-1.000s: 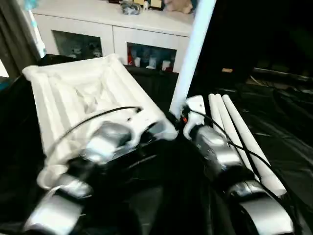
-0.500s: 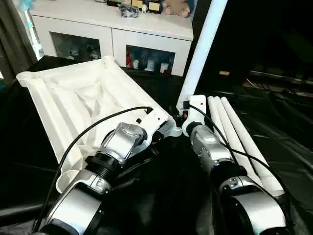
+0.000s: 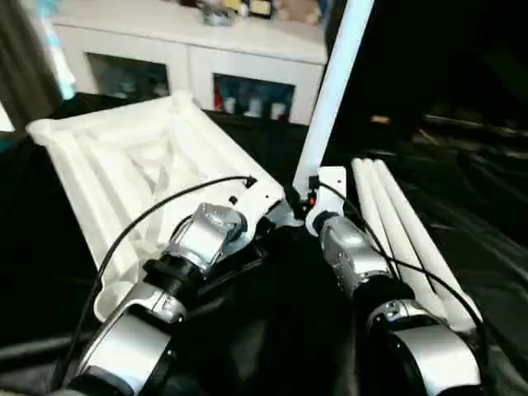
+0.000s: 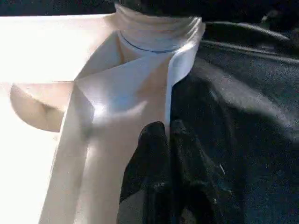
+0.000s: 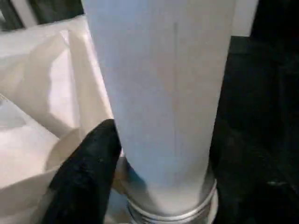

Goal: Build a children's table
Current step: Insert table leg to table base

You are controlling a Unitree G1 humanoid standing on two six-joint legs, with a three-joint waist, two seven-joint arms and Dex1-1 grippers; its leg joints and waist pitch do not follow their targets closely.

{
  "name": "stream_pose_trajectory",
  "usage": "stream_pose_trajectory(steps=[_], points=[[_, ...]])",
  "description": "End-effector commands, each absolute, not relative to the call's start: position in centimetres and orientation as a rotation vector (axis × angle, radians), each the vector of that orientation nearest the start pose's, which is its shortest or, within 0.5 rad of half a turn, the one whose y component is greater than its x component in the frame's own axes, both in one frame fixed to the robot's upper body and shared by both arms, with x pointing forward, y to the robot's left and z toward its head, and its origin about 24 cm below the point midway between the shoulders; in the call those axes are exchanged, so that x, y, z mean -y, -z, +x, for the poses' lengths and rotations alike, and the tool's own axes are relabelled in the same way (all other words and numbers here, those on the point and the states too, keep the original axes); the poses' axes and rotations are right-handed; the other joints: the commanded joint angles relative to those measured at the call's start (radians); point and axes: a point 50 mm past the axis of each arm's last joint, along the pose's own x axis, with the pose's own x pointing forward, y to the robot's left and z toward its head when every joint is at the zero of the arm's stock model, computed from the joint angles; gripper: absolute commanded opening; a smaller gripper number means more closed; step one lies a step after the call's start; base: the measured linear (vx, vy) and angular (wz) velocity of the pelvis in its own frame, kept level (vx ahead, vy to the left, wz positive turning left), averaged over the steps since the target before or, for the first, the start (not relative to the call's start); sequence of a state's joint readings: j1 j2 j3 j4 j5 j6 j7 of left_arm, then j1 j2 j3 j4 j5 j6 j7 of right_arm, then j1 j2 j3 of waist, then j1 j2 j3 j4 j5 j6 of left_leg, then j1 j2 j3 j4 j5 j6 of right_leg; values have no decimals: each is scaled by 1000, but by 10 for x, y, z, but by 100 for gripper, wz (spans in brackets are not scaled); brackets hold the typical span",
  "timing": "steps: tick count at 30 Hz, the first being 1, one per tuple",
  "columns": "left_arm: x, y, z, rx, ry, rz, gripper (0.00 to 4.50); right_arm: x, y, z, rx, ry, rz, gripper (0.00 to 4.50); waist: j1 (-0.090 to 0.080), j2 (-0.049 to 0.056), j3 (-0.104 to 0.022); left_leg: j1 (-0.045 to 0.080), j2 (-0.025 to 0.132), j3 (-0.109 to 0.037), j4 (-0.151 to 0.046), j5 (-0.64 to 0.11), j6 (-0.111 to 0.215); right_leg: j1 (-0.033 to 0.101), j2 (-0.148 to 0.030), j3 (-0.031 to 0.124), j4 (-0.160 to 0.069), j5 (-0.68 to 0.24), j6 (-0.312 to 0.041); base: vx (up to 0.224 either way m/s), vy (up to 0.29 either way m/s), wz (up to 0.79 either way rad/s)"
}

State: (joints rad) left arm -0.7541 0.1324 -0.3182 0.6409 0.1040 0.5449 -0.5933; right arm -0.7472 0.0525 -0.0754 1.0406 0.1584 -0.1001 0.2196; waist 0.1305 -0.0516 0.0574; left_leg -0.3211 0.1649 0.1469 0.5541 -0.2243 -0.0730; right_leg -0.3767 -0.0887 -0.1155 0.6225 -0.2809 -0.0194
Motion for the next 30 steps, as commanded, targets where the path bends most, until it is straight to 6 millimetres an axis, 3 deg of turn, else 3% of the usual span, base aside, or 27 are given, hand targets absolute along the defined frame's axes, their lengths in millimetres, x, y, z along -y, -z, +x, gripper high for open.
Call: stream_pose_trajectory(steps=[1,2,3,4,5,7,9,11,13,16,18,20,22,24,27,30], points=[[-67,-56,347,-556,814,426,0,54,-9,338,-360,-546,251,338,-2,-3,-36,-28,78,-29,-80,-77,31,29,-93,86,-114,-328,-44,0,0,0],[-68,-57,347,-544,828,428,0,55,-13,339,-337,-583,259,338,-2,7,-34,-23,82,-28,-86,-133,29,26,-87,83,-108,-275,-73,0,0,0],[-69,-58,346,-543,836,426,0,57,-17,339,-316,-619,263,347,-9,13,-31,-7,85,-20,-90,-279,23,13,-88,83,-120,-316,-109,0,0,0],[-69,-59,345,-531,855,432,0,61,-19,339,-302,-644,259,360,-12,14,-31,-3,84,-19,-90,-326,19,12,-88,82,-125,-352,-119,0,0,0],[-69,-59,345,-531,855,432,0,61,-19,339,-302,-644,259,360,-16,10,-34,-11,80,-17,-89,-341,16,17,-92,83,-130,-368,-127,0,0,0],[-72,-61,340,-499,925,441,0,76,-27,338,-261,-719,223,392,-14,10,-38,-23,82,-15,-87,-260,33,28,-94,85,-124,-284,-140,0,0,0],[-75,-61,336,-492,962,443,0,86,-30,335,-246,-758,181,397,-14,13,-41,-20,82,-6,-82,-206,52,26,-90,87,-117,-204,-164,31,-7,4],[-80,-61,332,-485,1003,444,0,96,-35,332,-233,-806,149,402,-15,9,-45,-26,78,-1,-76,-149,63,36,-88,85,-107,-131,-185,71,-17,6],[-84,-61,326,-475,1058,443,0,104,-39,328,-228,-856,116,435,-12,8,-52,-28,75,5,-65,-34,93,44,-82,82,-87,39,-208,75,-12,2],[-90,-62,318,-461,1133,448,0,112,-43,319,-246,-949,47,447,-13,7,-60,-29,70,6,-49,79,140,52,-75,80,-64,244,-242,65,-10,2],[-94,-65,312,-429,1204,450,0,117,-45,310,-263,-1031,-1,447,-14,5,-59,-30,66,8,-43,103,171,52,-70,80,-60,303,-252,27,-5,1],[-96,-69,304,-390,1286,443,0,122,-47,302,-288,-1108,-29,447,-13,5,-64,-31,68,9,-38,110,184,51,-69,83,-54,319,-260,0,0,0],[-101,-70,298,-390,1348,467,0,127,-48,295,-311,-1163,-64,447,-13,9,-60,-31,71,8,-39,95,183,49,-68,80,-55,284,-262,0,0,0],[-108,-71,292,-394,1403,499,0,133,-49,290,-327,-1199,-100,447,-13,12,-55,-26,79,7,-46,4,141,46,-70,81,-68,134,-254,0,0,0],[-112,-73,285,-398,1463,503,0,136,-51,288,-332,-1208,-106,447,-14,16,-50,-21,83,11,-53,-69,89,41,-72,83,-76,27,-249,0,0,0],[-115,-74,281,-399,1487,508,0,137,-52,287,-332,-1219,-117,447,-5,19,-52,-7,85,21,-52,-100,53,30,-70,88,-78,10,-253,0,0,0]])
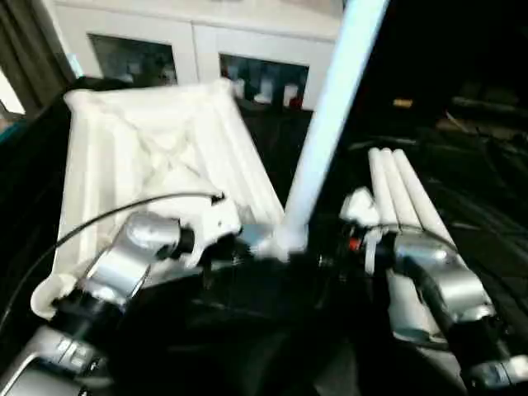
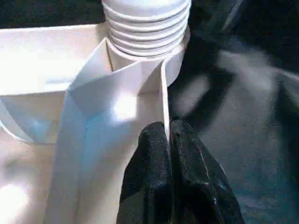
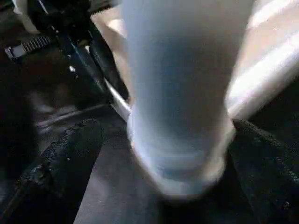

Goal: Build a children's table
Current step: Insert table leg to table base, then rotate leg to tighten

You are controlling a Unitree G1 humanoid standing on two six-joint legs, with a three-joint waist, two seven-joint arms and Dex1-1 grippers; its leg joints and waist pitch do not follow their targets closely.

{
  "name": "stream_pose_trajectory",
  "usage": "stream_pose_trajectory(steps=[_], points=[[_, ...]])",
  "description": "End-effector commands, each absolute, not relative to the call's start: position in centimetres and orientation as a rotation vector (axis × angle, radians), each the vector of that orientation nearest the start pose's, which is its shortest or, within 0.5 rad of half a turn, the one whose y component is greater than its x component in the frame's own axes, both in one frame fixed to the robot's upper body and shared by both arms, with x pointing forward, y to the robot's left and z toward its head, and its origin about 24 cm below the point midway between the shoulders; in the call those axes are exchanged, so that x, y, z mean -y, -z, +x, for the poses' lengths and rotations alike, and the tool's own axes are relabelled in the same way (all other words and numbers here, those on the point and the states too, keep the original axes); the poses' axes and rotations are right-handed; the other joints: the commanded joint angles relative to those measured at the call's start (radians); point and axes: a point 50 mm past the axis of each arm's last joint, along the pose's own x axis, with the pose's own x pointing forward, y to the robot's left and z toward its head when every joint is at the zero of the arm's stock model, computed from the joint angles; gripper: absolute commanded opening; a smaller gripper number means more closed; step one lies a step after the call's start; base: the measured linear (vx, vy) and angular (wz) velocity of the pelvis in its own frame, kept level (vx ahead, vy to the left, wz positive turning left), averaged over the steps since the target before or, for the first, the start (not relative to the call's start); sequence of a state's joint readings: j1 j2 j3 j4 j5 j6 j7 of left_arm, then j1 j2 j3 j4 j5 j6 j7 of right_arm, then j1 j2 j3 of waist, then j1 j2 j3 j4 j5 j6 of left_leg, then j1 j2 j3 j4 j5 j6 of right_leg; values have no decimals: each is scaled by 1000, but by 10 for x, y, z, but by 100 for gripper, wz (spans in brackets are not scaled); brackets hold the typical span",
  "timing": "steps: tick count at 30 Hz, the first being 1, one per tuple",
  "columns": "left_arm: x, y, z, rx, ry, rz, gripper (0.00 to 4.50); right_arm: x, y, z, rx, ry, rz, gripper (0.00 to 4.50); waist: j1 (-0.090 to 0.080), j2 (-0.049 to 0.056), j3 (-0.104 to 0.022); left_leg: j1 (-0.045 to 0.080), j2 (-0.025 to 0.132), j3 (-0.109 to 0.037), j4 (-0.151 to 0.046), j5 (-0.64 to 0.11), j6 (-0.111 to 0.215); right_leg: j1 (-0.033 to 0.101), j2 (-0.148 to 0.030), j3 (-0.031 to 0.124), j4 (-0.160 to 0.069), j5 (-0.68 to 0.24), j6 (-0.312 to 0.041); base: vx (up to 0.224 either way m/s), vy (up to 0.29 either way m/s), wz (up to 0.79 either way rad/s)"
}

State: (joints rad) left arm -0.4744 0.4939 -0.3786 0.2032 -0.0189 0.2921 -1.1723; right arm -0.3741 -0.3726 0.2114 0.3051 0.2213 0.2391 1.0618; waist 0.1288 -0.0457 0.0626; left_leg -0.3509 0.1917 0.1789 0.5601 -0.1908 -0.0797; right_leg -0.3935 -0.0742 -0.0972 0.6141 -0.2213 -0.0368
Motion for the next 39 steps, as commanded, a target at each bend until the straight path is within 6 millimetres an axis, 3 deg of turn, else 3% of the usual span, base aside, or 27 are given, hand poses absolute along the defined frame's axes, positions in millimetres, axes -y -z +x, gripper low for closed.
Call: stream_pose_trajectory(steps=[1,5,13,22,28,30,31,33,37,39], points=[[-116,-74,280,-400,1494,509,0,136,-52,287,-335,-1226,-127,447,0,9,-58,20,56,-8,-56,-131,56,49,-84,72,-67,-43,-233,0,0,0],[-117,-74,279,-401,1502,510,0,134,-51,286,-340,-1240,-144,447,8,9,-62,10,55,-11,-54,-102,48,57,-85,71,-59,-20,-211,0,0,0],[-118,-73,277,-407,1505,506,0,130,-52,283,-331,-1268,-128,380,10,3,-70,2,47,-11,-42,-36,72,63,-84,69,-46,66,-214,0,0,0],[-120,-69,277,-420,1489,502,0,130,-48,279,-343,-1277,-108,300,10,4,-69,2,48,-12,-41,-74,58,62,-84,69,-48,15,-207,0,0,0],[-122,-66,284,-441,1410,501,0,126,-40,281,-344,-1184,-45,285,11,5,-67,3,48,-13,-42,-89,47,59,-84,70,-52,-30,-196,0,0,0],[-119,-63,294,-445,1298,480,0,126,-27,292,-365,-1000,-26,284,6,5,-60,6,48,-13,-47,-128,24,53,-85,69,-62,-111,-187,0,0,0],[-119,-63,295,-447,1290,478,0,126,-26,292,-367,-986,-25,283,5,6,-58,8,47,-15,-50,-168,6,54,-90,68,-72,-199,-172,0,0,0],[-112,-58,306,-475,1168,471,0,120,-13,303,-403,-802,7,282,-1,3,-58,7,47,-19,-53,-191,-13,55,-93,68,-79,-272,-147,0,0,0],[-99,-52,318,-511,1023,467,0,106,-2,314,-453,-589,63,281,-20,7,-51,11,45,-24,-58,-240,-34,48,-92,67,-93,-388,-112,0,0,0],[-88,-51,326,-521,925,456,0,96,4,320,-491,-466,57,281,-19,5,-50,16,41,-26,-58,-266,-36,46,-96,67,-103,-448,-91,0,0,0]])
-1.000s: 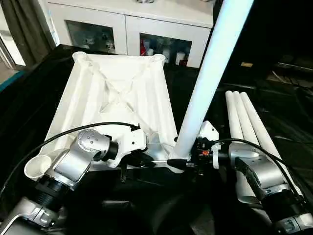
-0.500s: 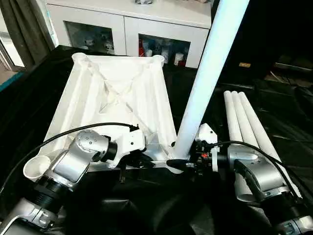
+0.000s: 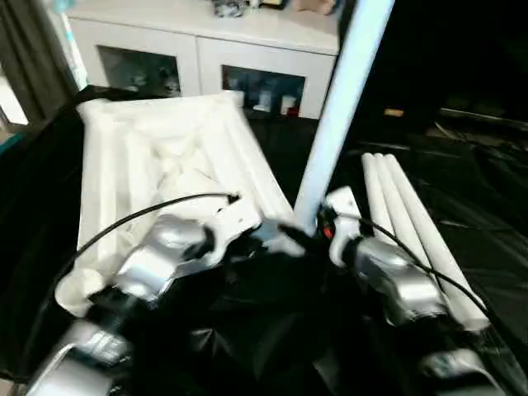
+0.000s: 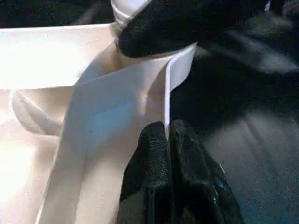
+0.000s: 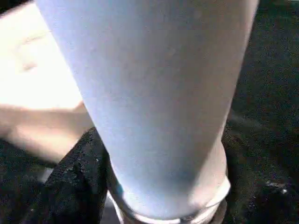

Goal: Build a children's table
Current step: Rotate leg to tighten

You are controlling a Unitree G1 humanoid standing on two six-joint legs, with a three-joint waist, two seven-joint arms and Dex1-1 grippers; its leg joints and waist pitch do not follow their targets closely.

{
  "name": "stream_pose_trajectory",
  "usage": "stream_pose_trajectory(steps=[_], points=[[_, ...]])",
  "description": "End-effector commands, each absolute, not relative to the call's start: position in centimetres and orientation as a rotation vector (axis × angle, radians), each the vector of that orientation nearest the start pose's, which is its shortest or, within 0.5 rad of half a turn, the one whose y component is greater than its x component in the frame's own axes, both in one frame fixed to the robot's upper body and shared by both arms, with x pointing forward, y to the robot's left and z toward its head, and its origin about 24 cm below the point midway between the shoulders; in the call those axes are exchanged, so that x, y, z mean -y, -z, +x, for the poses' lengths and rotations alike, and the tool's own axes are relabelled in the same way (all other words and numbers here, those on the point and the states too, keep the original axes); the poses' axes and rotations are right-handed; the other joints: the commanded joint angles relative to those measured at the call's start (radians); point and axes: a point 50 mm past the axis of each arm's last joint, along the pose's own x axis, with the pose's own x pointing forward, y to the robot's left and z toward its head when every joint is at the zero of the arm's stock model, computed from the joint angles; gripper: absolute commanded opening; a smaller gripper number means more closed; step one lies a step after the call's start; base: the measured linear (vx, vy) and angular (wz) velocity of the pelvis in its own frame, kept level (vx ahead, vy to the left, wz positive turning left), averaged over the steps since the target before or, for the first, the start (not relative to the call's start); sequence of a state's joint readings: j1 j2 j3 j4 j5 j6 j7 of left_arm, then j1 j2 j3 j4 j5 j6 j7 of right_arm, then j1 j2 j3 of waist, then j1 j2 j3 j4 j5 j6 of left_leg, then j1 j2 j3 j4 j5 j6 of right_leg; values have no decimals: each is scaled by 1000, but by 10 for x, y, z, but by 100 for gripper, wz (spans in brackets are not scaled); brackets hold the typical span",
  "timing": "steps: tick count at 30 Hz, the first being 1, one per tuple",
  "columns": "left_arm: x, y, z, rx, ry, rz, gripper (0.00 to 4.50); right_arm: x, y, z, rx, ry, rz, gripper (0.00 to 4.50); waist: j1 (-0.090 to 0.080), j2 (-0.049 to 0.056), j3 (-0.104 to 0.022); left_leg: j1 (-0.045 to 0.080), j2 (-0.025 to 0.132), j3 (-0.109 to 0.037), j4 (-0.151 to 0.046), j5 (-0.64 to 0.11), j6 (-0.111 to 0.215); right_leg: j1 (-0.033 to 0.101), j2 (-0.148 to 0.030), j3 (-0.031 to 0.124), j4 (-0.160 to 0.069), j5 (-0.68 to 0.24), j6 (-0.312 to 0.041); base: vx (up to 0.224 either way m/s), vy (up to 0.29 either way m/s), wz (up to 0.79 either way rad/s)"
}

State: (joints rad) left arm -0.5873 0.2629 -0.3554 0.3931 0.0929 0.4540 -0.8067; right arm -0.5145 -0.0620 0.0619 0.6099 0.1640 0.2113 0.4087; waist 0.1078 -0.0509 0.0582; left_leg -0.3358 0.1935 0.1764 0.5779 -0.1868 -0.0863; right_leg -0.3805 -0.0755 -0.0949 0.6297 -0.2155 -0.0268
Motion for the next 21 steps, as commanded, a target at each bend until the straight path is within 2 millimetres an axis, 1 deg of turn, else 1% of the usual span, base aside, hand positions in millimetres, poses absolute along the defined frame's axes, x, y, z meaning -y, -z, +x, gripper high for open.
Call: stream_pose_trajectory(steps=[1,2,3,5,6,7,8,9,10,12,13,15,16,18,19,20,21], points=[[-88,-51,326,-521,925,456,0,96,4,320,-491,-466,57,281,2,11,-47,1,40,-24,-75,-270,-27,31,-95,66,-118,-450,-98,0,0,0],[-84,-51,327,-522,914,454,0,93,5,321,-500,-438,56,281,2,11,-47,2,41,-25,-77,-272,-26,32,-94,65,-119,-447,-94,0,0,0],[-71,-52,327,-516,913,453,0,79,4,322,-484,-453,81,281,0,11,-45,2,41,-24,-78,-286,-22,27,-91,65,-119,-436,-89,0,0,0],[-68,-52,327,-514,916,452,0,76,3,322,-479,-457,90,281,1,11,-46,4,41,-24,-78,-295,-21,26,-90,65,-121,-437,-88,0,0,0],[-65,-53,327,-511,918,452,0,74,3,322,-475,-462,98,316,2,10,-47,4,40,-24,-78,-294,-15,27,-90,66,-120,-428,-86,0,0,0],[-62,-53,327,-504,922,452,0,70,1,322,-464,-481,110,316,3,8,-46,2,40,-24,-79,-292,-12,27,-91,66,-120,-421,-85,0,0,0],[-60,-54,328,-497,932,450,0,68,-1,322,-454,-496,118,351,4,9,-48,-1,41,-25,-81,-281,-7,29,-89,66,-116,-389,-90,0,0,0],[-60,-55,328,-493,938,449,0,67,-2,323,-447,-508,121,353,4,9,-48,-1,41,-24,-81,-278,-6,29,-89,66,-115,-380,-92,0,0,0],[-59,-55,328,-491,939,449,0,66,-4,324,-437,-514,123,353,4,12,-47,-1,42,-24,-81,-279,-6,28,-89,67,-114,-369,-99,0,0,0],[-61,-55,328,-487,957,450,0,69,-10,327,-398,-521,118,376,3,9,-47,-3,42,-23,-82,-273,-4,30,-88,67,-112,-347,-107,0,0,0],[-61,-55,328,-487,957,450,0,69,-10,327,-398,-521,118,387,3,10,-48,-3,42,-23,-82,-271,-2,30,-89,67,-111,-344,-109,0,0,0],[-65,-56,325,-478,996,449,0,74,-17,329,-358,-561,116,387,3,9,-46,-5,42,-23,-83,-269,2,30,-89,67,-112,-337,-111,0,0,0],[-65,-56,325,-478,996,449,0,74,-17,329,-358,-561,116,387,4,10,-47,-5,43,-24,-83,-269,4,31,-89,67,-111,-334,-112,0,0,0],[-69,-56,321,-460,1055,454,0,80,-23,328,-328,-634,98,387,4,9,-50,-10,45,-22,-81,-231,14,35,-87,69,-104,-267,-124,0,0,0],[-69,-56,321,-460,1055,454,0,80,-23,328,-328,-634,98,387,5,10,-51,-11,44,-22,-81,-216,18,36,-88,68,-102,-246,-129,0,0,0],[-78,-55,315,-467,1111,454,0,92,-29,323,-302,-740,61,387,9,10,-53,-14,45,-22,-76,-183,30,43,-87,66,-96,-188,-139,0,0,0],[-81,-54,314,-474,1125,452,0,95,-31,320,-297,-778,52,387,8,9,-54,-14,46,-18,-74,-169,40,41,-86,69,-93,-157,-146,0,0,0]])
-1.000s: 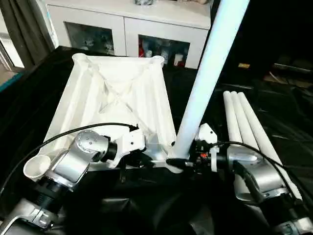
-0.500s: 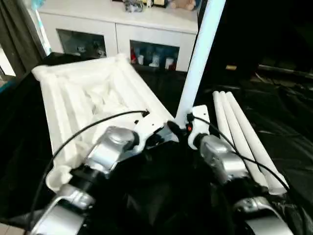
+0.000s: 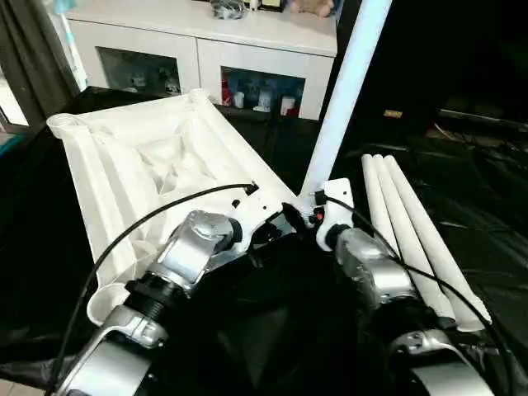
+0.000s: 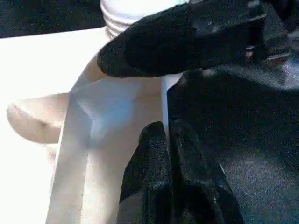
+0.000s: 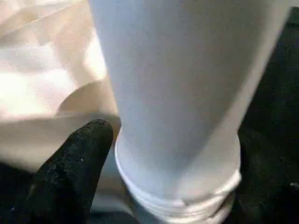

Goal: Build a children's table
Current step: Rotate leg to tighten

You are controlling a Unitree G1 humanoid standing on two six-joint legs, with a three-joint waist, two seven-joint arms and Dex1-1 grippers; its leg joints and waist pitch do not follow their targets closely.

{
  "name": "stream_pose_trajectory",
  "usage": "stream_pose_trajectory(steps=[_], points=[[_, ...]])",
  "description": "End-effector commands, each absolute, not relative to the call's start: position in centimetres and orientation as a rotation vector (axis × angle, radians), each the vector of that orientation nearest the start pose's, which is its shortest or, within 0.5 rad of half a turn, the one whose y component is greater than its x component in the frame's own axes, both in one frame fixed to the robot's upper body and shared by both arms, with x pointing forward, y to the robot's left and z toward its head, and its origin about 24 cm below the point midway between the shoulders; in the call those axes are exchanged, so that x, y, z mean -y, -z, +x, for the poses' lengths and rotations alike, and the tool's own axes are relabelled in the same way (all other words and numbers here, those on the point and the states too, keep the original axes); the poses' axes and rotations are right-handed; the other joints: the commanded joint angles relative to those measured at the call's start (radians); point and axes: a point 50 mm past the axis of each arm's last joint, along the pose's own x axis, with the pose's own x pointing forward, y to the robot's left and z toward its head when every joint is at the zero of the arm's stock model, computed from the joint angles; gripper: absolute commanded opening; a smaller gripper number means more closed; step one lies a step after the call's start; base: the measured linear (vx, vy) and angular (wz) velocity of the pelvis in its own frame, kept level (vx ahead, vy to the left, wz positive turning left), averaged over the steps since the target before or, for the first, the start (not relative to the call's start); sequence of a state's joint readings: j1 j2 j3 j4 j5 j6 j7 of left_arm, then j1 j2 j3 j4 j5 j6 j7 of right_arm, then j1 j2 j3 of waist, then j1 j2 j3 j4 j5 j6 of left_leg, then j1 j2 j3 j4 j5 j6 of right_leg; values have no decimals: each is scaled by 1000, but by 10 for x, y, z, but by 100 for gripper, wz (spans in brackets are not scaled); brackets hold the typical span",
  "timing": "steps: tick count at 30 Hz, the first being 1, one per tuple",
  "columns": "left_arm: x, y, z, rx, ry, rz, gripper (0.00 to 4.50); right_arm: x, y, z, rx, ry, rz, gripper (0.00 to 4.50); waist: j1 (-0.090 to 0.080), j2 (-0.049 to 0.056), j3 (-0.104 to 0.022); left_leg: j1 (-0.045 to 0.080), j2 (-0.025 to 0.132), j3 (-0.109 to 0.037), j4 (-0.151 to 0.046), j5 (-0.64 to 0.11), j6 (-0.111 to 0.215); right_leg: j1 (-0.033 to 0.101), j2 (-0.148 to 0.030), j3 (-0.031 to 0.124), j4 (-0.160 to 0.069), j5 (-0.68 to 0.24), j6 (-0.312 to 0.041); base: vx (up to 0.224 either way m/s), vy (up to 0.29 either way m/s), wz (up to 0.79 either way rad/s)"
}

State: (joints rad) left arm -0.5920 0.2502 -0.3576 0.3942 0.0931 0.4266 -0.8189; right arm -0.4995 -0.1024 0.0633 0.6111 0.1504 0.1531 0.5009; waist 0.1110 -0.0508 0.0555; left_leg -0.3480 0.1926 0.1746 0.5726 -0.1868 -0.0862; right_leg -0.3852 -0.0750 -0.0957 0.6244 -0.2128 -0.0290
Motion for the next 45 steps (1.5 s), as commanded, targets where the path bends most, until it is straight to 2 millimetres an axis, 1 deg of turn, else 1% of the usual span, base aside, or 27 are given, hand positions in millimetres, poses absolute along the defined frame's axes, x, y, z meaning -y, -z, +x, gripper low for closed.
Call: stream_pose_trajectory(steps=[1,2,3,4,6,7,10,11,13,15,19,20,22,23,27,32,35,36,37,38,39,40,41,42,43,44,45], points=[[-84,-56,311,-454,1168,459,0,101,-34,317,-290,-829,37,387,5,9,-52,-7,45,-17,-66,-136,54,50,-85,68,-80,-98,-158,55,-2,2],[-85,-56,310,-449,1176,460,0,102,-34,316,-289,-838,35,387,4,8,-53,-8,45,-17,-65,-120,60,52,-83,68,-76,-70,-164,55,-2,2],[-88,-57,307,-450,1214,452,0,106,-37,313,-285,-880,27,387,4,9,-54,-5,45,-14,-62,-92,71,48,-82,68,-71,-19,-183,50,-4,0],[-88,-57,307,-450,1214,452,0,106,-37,313,-285,-880,27,387,4,9,-56,-7,44,-15,-60,-63,81,52,-82,67,-65,28,-199,0,0,0],[-95,-58,301,-462,1280,446,0,114,-42,308,-280,-955,4,387,8,8,-56,-3,43,-14,-57,-46,92,54,-80,66,-62,68,-215,0,0,0],[-99,-59,298,-461,1320,450,0,118,-44,306,-278,-987,-12,387,7,8,-55,-3,43,-11,-56,-45,105,50,-80,68,-58,90,-227,0,0,0],[-105,-61,292,-462,1387,456,0,124,-49,299,-279,-1065,-42,387,9,9,-53,-2,47,-11,-58,-65,110,51,-80,66,-62,58,-225,0,0,0],[-108,-62,289,-464,1427,450,0,125,-50,295,-277,-1105,-59,387,10,13,-50,1,48,-11,-60,-89,103,47,-81,67,-66,25,-227,0,0,0],[-111,-63,284,-473,1475,447,0,127,-52,290,-280,-1157,-81,387,12,11,-48,-1,50,-13,-64,-107,90,50,-82,66,-69,-14,-220,0,0,0],[-115,-64,280,-481,1506,448,0,129,-52,283,-294,-1214,-111,387,12,11,-44,1,50,-11,-66,-133,76,46,-83,68,-74,-58,-211,0,0,0],[-118,-65,279,-486,1509,451,0,129,-53,281,-299,-1238,-112,387,13,10,-44,-1,48,-13,-66,-137,64,48,-84,68,-77,-96,-201,0,0,0],[-118,-65,279,-486,1508,452,0,128,-53,281,-300,-1240,-110,362,13,9,-45,-1,47,-12,-66,-134,61,48,-85,69,-77,-103,-197,0,0,0],[-119,-65,279,-487,1507,452,0,127,-53,280,-302,-1249,-103,354,13,9,-46,-2,47,-13,-65,-124,61,49,-84,68,-75,-94,-195,0,0,0],[-119,-65,279,-486,1508,452,0,127,-53,280,-303,-1252,-103,343,13,5,-45,-2,48,-13,-65,-118,63,49,-83,68,-75,-87,-196,0,0,0],[-120,-64,279,-487,1504,452,0,126,-52,277,-321,-1277,-104,308,12,6,-47,-2,47,-13,-62,-92,73,49,-81,67,-69,-39,-202,0,0,0],[-121,-64,281,-487,1480,450,0,126,-51,277,-327,-1261,-82,280,13,5,-47,-3,46,-12,-62,-93,75,50,-83,67,-70,-51,-203,0,0,0],[-122,-60,288,-502,1383,457,0,126,-42,285,-361,-1130,-71,274,13,6,-44,-2,47,-13,-65,-108,66,48,-82,67,-73,-79,-200,0,0,0],[-120,-58,296,-505,1296,448,0,127,-33,292,-380,-1002,-79,274,9,6,-42,-1,47,-12,-66,-124,53,44,-83,67,-77,-113,-197,0,0,0],[-119,-57,300,-509,1248,443,0,127,-29,296,-393,-937,-79,274,6,5,-34,2,45,-13,-72,-179,30,42,-85,65,-92,-228,-180,0,0,0],[-118,-56,302,-513,1218,441,0,126,-26,298,-403,-896,-78,273,4,6,-32,4,43,-13,-74,-207,19,41,-89,65,-100,-300,-164,0,0,0],[-118,-56,302,-513,1218,441,0,126,-26,298,-403,-896,-78,273,5,6,-35,9,44,-17,-74,-225,6,41,-93,67,-107,-376,-138,0,0,0],[-115,-55,308,-510,1157,439,0,125,-20,302,-424,-817,-63,273,0,5,-37,1,48,-20,-77,-211,4,45,-91,68,-103,-357,-130,0,0,0],[-107,-53,319,-520,1032,424,0,122,-9,310,-471,-637,-22,273,-2,8,-37,4,48,-19,-77,-208,-4,39,-90,69,-102,-335,-132,0,0,0],[-102,-52,323,-524,971,421,0,120,-5,313,-489,-553,-3,273,-4,8,-35,7,46,-18,-78,-221,-9,35,-88,69,-105,-349,-133,0,0,0],[-100,-51,325,-527,940,420,0,119,-3,314,-498,-511,7,273,-6,8,-36,9,45,-19,-78,-231,-18,34,-90,69,-104,-365,-134,0,0,0],[-99,-51,326,-528,929,420,0,119,-2,315,-501,-495,11,273,-7,6,-36,6,44,-22,-79,-231,-25,39,-92,67,-106,-381,-125,0,0,0],[-88,-50,330,-534,879,413,0,112,0,319,-510,-424,26,273,-6,5,-37,6,44,-20,-78,-234,-20,38,-92,68,-109,-382,-115,0,0,0]])
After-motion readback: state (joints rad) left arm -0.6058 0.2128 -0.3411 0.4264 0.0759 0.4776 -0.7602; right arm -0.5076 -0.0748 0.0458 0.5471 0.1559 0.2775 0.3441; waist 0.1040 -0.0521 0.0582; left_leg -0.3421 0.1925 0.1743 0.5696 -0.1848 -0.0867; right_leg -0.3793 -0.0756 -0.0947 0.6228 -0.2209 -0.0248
